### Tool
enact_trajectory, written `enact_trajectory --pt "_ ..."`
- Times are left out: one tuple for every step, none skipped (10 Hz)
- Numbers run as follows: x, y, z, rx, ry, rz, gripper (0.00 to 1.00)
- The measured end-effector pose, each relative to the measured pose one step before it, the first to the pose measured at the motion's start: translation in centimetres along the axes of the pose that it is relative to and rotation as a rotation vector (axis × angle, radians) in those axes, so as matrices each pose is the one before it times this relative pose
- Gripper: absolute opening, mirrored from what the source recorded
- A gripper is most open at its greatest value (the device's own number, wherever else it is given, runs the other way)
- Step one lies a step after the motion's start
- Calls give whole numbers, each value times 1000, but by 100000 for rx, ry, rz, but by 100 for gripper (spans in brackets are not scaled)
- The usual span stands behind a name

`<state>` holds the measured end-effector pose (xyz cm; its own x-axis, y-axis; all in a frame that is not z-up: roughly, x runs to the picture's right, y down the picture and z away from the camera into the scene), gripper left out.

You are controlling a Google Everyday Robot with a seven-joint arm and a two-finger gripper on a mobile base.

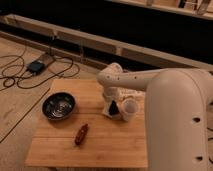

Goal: Place the eraser on the white sponge

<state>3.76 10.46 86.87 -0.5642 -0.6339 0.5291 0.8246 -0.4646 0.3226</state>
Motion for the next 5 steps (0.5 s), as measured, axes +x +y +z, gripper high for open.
enact_trajectory --pt "297 -234 291 456 -495 -1329 27" --pt "154 -285 205 779 -433 -575 35" --pt "186 -60 256 194 -393 -861 47" --pt "83 -16 94 152 -289 -414 57" --pt "22 -91 87 200 -376 -326 64"
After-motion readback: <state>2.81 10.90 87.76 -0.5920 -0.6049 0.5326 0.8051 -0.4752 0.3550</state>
